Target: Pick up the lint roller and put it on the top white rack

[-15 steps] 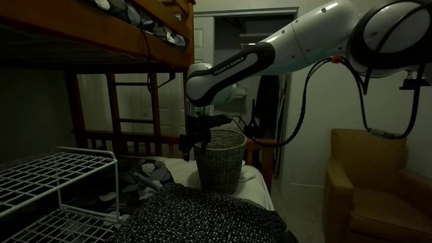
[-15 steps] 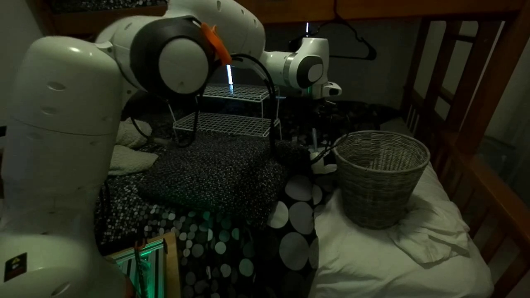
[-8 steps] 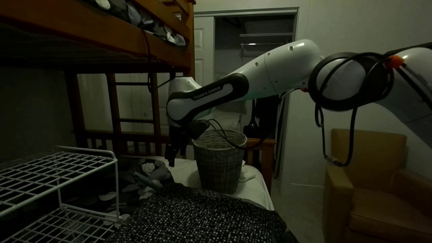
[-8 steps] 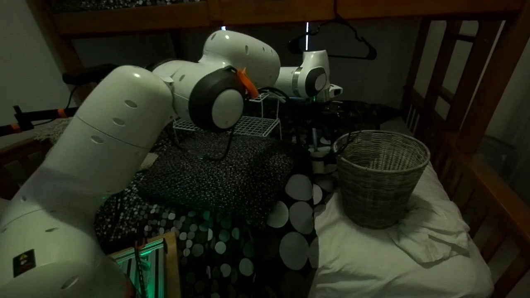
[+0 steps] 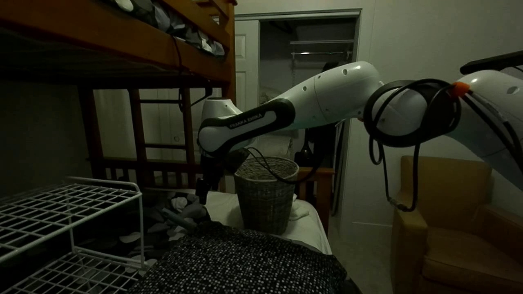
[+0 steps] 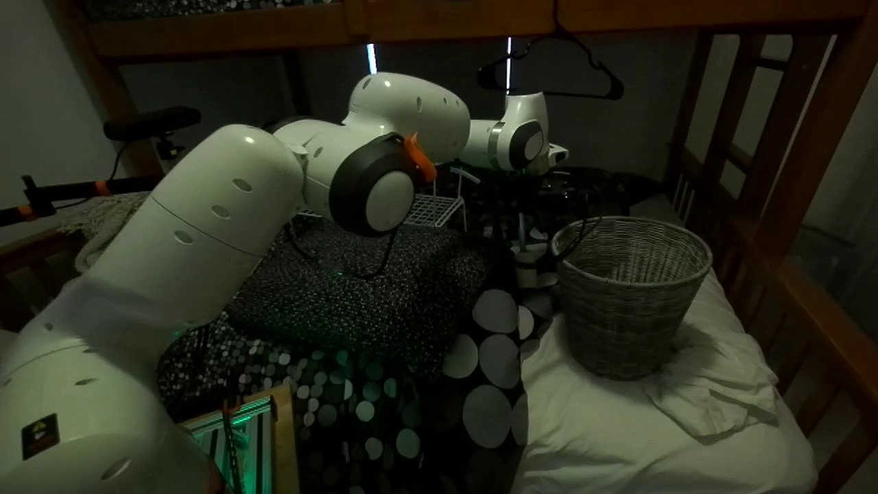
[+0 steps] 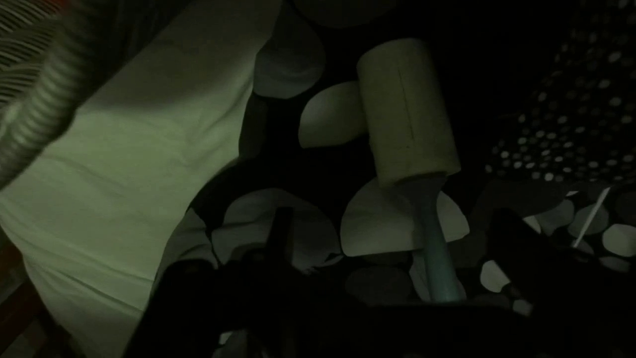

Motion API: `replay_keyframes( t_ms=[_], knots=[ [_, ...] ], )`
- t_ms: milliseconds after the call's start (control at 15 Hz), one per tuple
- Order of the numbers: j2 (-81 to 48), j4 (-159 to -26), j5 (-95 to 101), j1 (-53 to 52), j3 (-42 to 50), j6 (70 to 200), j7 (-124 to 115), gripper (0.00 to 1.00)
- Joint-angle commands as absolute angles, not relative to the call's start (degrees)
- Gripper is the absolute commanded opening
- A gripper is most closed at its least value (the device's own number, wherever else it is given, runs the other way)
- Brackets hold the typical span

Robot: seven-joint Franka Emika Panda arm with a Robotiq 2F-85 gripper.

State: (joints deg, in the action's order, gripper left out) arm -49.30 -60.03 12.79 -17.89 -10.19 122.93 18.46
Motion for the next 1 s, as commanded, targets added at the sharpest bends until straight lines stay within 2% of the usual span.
replay_keyframes(
  t_ms=[0,667,733,933],
  knots=[
    [-55.5,-52.8,12.0,-18.1,-11.0,124.9,24.3,1.0],
    [-66.9,-36.9,3.2,-18.5,-18.0,123.4,48.0,1.0],
    [-63.4,-42.5,5.1,-18.0,-17.0,125.3,44.8,1.0],
    [-65.1,-40.1,4.3,-18.4,-17.5,125.3,46.4,1.0]
  ],
)
